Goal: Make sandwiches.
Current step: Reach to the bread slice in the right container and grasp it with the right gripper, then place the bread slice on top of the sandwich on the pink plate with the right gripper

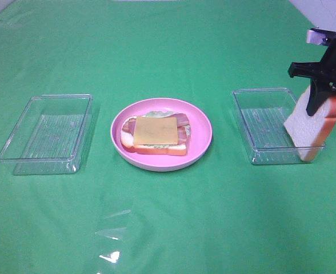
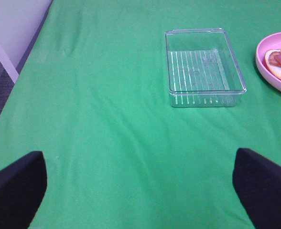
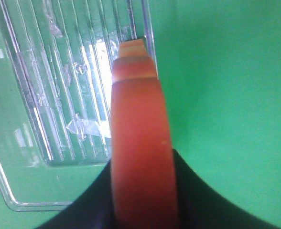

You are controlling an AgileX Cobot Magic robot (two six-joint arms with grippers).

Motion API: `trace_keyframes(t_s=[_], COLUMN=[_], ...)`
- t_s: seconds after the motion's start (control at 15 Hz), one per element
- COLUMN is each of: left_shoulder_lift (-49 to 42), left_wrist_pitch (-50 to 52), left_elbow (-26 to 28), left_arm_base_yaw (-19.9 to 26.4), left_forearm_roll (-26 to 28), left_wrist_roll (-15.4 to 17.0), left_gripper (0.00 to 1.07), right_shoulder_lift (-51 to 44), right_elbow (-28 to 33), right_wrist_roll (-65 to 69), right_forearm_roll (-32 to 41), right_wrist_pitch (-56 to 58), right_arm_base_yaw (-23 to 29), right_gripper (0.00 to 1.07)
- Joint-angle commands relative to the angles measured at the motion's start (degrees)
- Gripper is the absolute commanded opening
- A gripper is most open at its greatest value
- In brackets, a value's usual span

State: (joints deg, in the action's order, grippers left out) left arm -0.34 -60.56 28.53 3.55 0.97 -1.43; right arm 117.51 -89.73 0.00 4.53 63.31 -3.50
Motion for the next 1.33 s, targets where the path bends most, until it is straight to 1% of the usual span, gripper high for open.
trace_keyframes(t_s=[0.07,0.33,0.4,0.47,0.53,0.8,1.0,1.07,1.13,1.33], left_shoulder_lift=[-0.9,-0.9,-0.9,-0.9,-0.9,-0.9,-0.9,-0.9,-0.9,-0.9], left_wrist_pitch=[0.4,0.4,0.4,0.4,0.4,0.4,0.4,0.4,0.4,0.4], left_elbow=[-0.2,-0.2,-0.2,-0.2,-0.2,-0.2,-0.2,-0.2,-0.2,-0.2], left_arm_base_yaw=[-0.5,-0.5,-0.5,-0.5,-0.5,-0.5,-0.5,-0.5,-0.5,-0.5], left_forearm_roll=[0.0,0.0,0.0,0.0,0.0,0.0,0.0,0.0,0.0,0.0], left_wrist_roll=[0.3,0.3,0.3,0.3,0.3,0.3,0.3,0.3,0.3,0.3], left_gripper=[1.0,1.0,1.0,1.0,1.0,1.0,1.0,1.0,1.0,1.0], right_shoulder_lift=[0.1,0.1,0.1,0.0,-0.5,-4.2,-8.9,-11.2,-13.5,-18.4], right_elbow=[0.4,0.4,0.4,0.4,0.4,0.3,0.3,0.8,1.8,9.5], right_wrist_roll=[-0.3,0.0,0.4,0.7,1.1,1.8,0.4,-1.6,-3.4,-10.1], right_forearm_roll=[0.2,0.3,0.3,0.3,0.5,1.5,6.1,8.8,12.1,27.4], right_wrist_pitch=[-0.1,-0.1,-0.1,-0.1,-0.1,4.2,6.0,5.4,4.3,-2.1], right_arm_base_yaw=[-0.1,-0.1,-0.1,-0.1,-0.1,-0.1,-0.1,-0.1,-0.1,0.1], right_gripper=[0.2,0.19,0.13,0.05,0.0,0.0,0.0,0.0,0.0,0.0])
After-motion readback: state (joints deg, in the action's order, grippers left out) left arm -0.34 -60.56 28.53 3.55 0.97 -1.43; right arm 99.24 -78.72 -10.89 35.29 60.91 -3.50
